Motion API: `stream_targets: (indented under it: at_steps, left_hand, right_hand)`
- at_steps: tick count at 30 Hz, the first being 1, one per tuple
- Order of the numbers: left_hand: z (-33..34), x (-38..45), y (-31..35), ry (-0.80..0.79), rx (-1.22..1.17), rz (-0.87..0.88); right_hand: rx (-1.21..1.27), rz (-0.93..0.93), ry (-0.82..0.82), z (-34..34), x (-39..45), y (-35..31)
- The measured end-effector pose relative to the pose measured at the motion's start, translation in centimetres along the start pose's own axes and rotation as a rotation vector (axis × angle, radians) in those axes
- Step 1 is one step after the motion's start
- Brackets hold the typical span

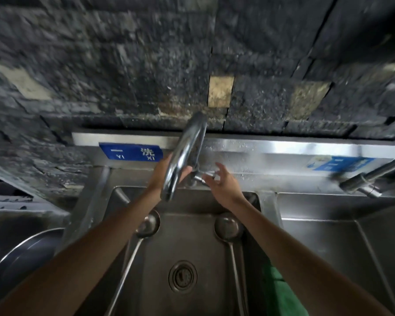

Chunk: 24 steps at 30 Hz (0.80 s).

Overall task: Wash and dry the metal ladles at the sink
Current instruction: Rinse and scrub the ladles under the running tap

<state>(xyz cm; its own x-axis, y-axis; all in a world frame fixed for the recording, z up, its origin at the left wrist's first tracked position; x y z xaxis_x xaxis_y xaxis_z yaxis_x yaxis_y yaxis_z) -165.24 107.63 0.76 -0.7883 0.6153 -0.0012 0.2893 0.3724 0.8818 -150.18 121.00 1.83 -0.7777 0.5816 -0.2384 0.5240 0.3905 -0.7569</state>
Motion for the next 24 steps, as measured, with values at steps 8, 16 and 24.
stream_targets:
  at_steps: [8, 16, 24]
  left_hand:
    - [3.3, 2.7, -2.2, -0.145, 0.032, 0.022]
    - [3.9, 4.6, -4.4, -0.14, 0.113, 0.196]
    - [3.8, 4.5, -3.6, -0.134, 0.118, 0.195]
  right_hand:
    - [-0.179, 0.013, 0.134, 1.7, 2.3, 0.1]
    - [-0.115, 0.056, 0.209, 2.3, 2.1, 0.4]
    - [-0.002, 0.052, 0.284, 2.4, 1.4, 0.8]
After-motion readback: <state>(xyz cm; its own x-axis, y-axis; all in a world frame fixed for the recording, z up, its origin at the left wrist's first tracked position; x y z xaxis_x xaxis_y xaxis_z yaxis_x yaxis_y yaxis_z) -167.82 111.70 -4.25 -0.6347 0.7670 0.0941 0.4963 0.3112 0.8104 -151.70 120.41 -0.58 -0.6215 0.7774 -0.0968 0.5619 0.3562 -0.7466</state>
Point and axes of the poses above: each hand's wrist, its own x-axis towards the middle knuckle, its own z-axis out of the palm, y = z × x, the point moved 3 cm from there along x, towards the middle knuckle, and after that the axes turned 2 degrees about -x, right-handed, at the moved point
